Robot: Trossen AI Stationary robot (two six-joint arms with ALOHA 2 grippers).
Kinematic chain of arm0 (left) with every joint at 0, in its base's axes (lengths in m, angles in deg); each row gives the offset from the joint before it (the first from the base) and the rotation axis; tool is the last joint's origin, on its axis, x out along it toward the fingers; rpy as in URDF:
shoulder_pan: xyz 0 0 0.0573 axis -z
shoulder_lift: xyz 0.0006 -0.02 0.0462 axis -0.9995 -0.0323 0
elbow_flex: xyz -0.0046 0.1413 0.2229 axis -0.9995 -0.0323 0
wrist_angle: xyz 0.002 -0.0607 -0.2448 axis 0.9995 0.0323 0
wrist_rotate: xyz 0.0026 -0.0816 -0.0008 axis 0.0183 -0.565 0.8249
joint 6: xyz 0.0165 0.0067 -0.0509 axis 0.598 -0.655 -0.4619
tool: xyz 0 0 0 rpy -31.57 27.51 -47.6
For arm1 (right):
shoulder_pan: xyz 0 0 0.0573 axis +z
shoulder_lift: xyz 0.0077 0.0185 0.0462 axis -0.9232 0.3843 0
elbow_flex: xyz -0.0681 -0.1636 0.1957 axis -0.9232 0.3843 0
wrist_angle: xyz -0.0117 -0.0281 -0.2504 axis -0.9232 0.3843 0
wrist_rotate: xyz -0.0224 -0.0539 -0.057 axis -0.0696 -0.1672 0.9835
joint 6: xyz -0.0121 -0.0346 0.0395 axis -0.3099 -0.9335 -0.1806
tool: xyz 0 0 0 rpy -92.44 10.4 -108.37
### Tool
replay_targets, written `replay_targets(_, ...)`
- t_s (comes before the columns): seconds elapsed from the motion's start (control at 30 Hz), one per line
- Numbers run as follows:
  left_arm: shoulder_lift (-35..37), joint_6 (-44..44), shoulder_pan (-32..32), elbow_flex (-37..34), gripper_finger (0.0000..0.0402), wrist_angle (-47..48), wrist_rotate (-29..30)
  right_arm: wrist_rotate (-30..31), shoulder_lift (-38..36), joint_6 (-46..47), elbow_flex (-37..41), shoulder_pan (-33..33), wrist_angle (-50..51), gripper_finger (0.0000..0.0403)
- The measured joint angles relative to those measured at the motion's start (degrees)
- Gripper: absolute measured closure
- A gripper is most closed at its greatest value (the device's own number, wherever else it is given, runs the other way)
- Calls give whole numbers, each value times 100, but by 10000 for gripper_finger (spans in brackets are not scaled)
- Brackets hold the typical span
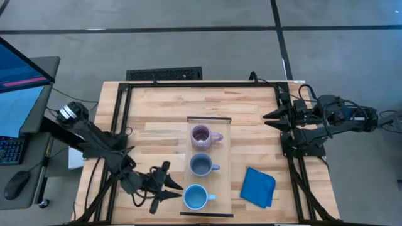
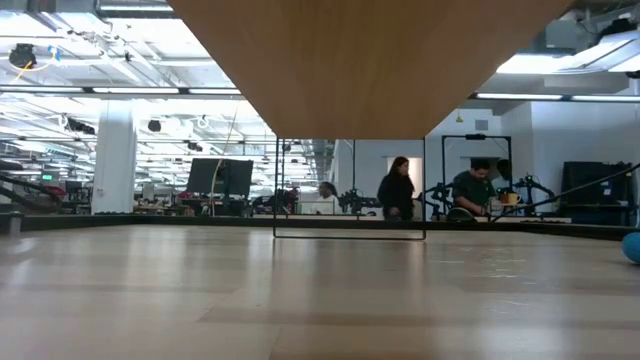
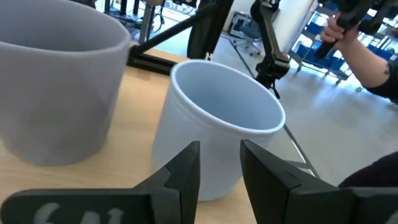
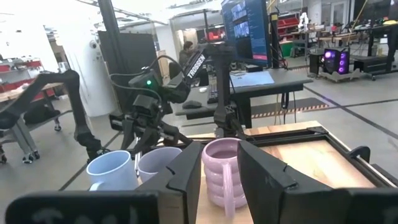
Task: Stack small to large cups/mugs on shelf
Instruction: Put the light blue mug on the shelf
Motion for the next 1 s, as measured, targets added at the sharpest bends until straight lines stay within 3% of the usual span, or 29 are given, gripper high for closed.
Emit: replay_targets(1.0, -239, -212, -153, 239, 297, 81, -255, -3, -1, 10, 0, 0, 6, 276)
